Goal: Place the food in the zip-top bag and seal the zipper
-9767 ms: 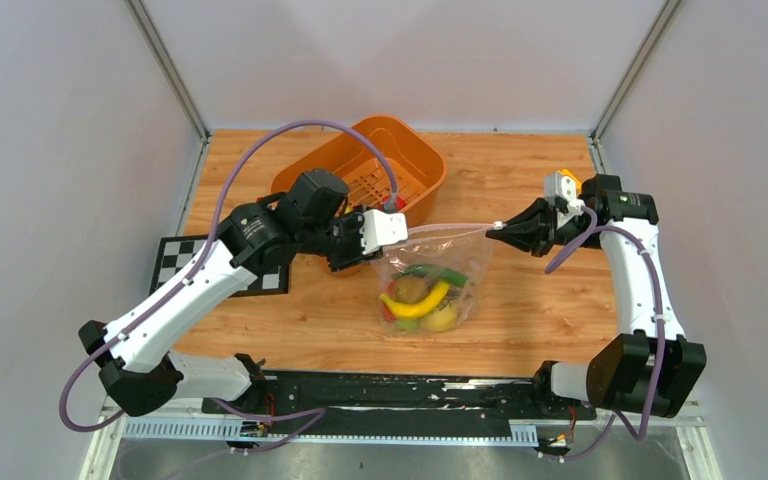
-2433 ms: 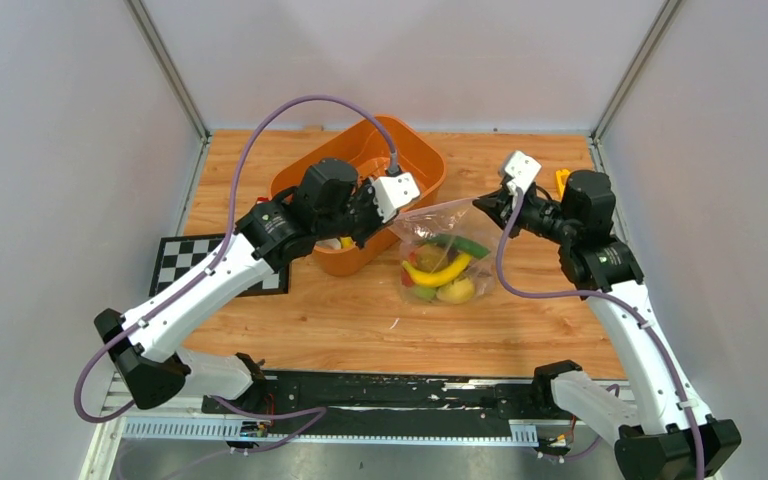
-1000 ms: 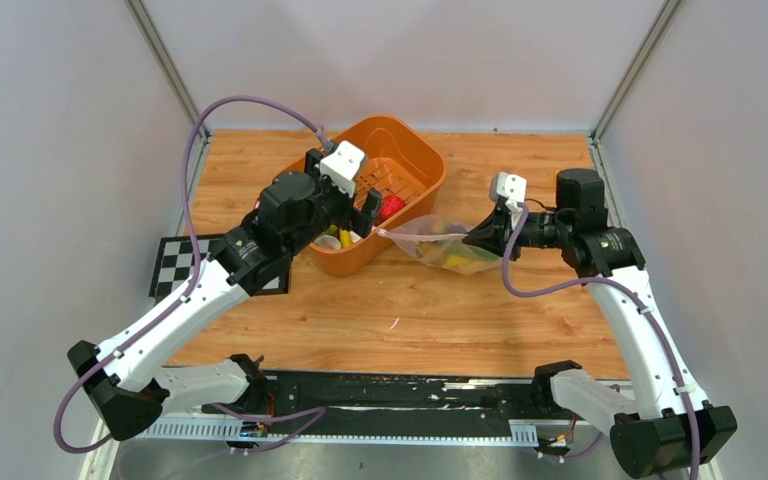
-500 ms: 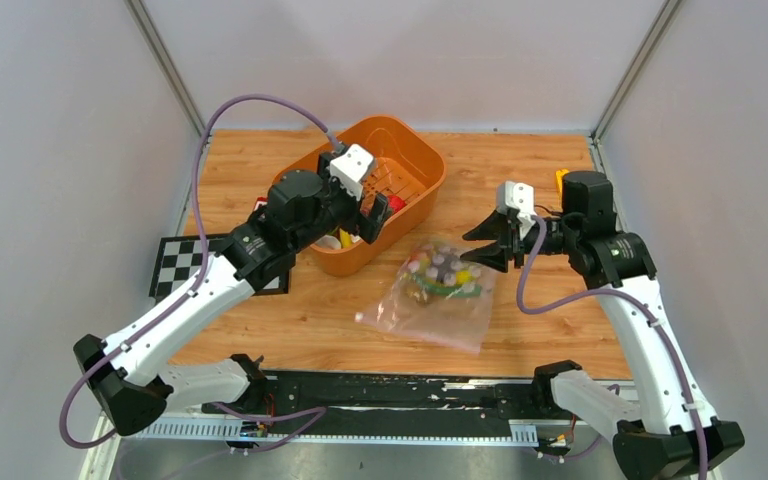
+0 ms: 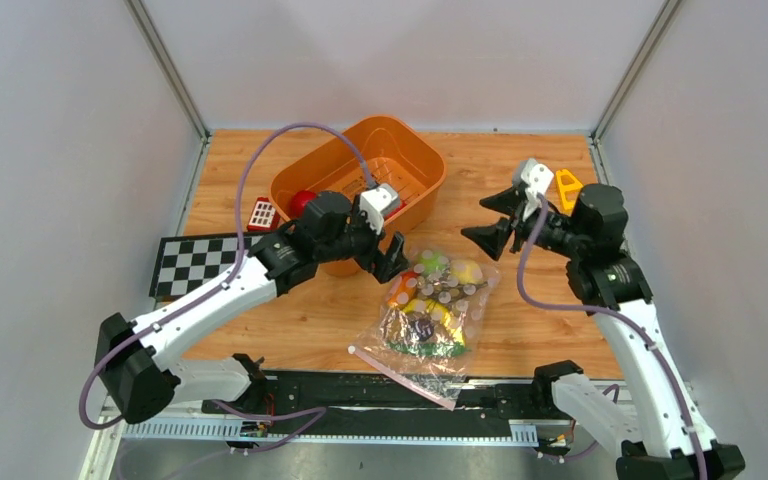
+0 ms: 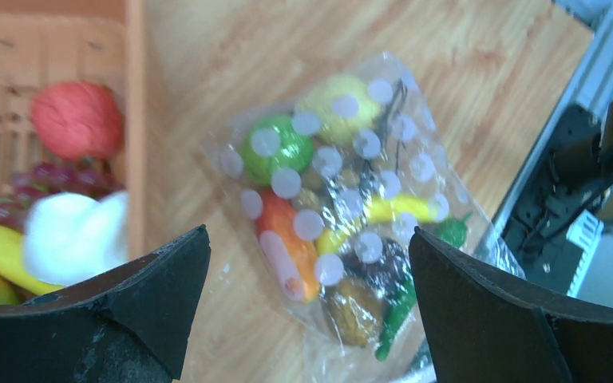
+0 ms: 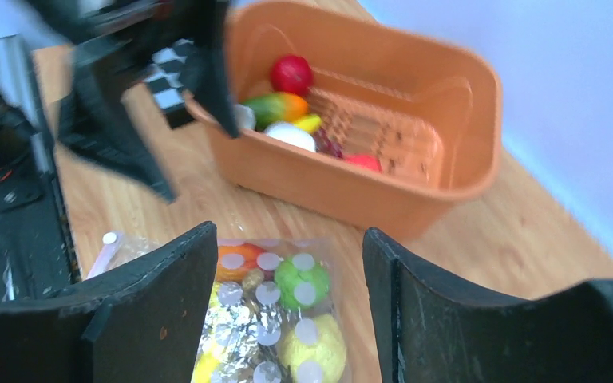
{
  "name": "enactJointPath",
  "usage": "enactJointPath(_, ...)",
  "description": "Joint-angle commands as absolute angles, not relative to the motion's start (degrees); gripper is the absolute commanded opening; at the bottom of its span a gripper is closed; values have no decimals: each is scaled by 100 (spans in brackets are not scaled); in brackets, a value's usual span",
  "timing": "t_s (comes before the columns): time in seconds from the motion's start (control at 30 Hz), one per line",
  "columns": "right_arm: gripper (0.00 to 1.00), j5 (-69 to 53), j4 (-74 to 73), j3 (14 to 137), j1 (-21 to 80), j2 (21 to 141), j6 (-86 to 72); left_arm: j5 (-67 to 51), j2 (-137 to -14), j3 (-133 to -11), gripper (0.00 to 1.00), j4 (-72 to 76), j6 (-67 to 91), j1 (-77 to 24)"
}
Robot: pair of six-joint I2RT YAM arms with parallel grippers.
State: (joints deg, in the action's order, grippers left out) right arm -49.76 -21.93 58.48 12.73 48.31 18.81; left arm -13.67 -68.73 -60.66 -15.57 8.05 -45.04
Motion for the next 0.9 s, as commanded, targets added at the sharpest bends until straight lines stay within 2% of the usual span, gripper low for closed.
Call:
enactJointPath(0.0, 66, -2917, -1963, 5511, 1292, 5286, -288, -1286, -7083, -5988, 100, -1891, 762, -4924)
enactJointPath(0.2, 66, -2167, -2556, 4753, 1291, 5492, -1452, -877, -7392, -5695, 100, -2032, 823, -5374)
enactJointPath(0.33, 77, -1406, -2749, 4341, 1292, 5153, -2036, -780, -7589, -5587, 100, -2127, 754, -5464)
enactJointPath(0.53, 85, -824, -2501, 3610, 1292, 4516, -2680, -642, -7926, -5441, 100, -2006, 713, -5516)
enactJointPath(0.7, 87, -854, -2452, 3190, 1286, 4497, -3358, -538, -8257, -5296, 100, -1636, 984, -5520)
enactJointPath(0.87, 86, -1643, -1878, 2689, 1283, 4785, -3714, -497, -8511, -5197, 100, -1388, 1087, -5520)
